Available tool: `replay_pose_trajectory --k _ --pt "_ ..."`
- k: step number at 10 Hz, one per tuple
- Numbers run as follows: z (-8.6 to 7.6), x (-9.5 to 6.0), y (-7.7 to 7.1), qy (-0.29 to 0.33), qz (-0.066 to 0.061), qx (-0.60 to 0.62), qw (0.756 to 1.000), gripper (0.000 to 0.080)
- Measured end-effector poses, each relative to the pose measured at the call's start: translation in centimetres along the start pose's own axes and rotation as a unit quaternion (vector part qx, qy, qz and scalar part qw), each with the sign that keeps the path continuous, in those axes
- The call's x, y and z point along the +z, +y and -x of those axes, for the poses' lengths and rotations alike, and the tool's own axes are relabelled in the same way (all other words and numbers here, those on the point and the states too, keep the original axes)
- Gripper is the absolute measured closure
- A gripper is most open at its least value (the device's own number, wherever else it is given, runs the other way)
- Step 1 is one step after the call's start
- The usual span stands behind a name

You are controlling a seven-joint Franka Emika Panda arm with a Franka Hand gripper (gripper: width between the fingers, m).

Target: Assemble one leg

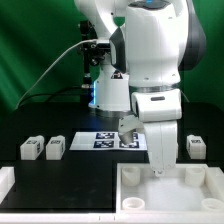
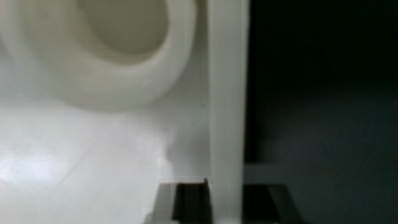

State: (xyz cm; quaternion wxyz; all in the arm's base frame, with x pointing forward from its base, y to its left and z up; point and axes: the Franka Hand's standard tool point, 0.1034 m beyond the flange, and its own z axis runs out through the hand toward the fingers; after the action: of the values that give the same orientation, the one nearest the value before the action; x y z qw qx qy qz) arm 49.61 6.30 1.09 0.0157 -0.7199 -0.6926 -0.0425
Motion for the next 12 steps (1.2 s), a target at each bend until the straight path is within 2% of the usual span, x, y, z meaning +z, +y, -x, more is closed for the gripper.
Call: replay_pose_trajectory --k 1,2,3,4,5,6,7,8,12 --pt "0.02 0.04 -0.02 0.0 0.0 0.0 1.0 0.0741" --pt "0.05 0.04 -0.03 0.0 0.0 0.001 1.0 0.051" --pt "0.07 0.05 -0.03 0.0 -0.001 0.001 1.0 0.051" --pt "0.08 0.05 -0.03 0.0 -0.001 0.001 1.0 0.0309" --pt "0.09 0.05 -0.03 0.0 -0.001 0.001 1.0 0.0201" --pt "0.1 0.06 -0.03 0.0 -0.001 0.001 1.0 0.0201" --pt "0.1 0.06 -0.03 0.0 -0.001 0.001 1.0 0.016" --pt "0.11 0.06 -0.03 0.0 -0.001 0.001 1.0 0.0153" --pt "0.13 0.06 -0.03 0.0 -0.001 0.001 1.0 0.015"
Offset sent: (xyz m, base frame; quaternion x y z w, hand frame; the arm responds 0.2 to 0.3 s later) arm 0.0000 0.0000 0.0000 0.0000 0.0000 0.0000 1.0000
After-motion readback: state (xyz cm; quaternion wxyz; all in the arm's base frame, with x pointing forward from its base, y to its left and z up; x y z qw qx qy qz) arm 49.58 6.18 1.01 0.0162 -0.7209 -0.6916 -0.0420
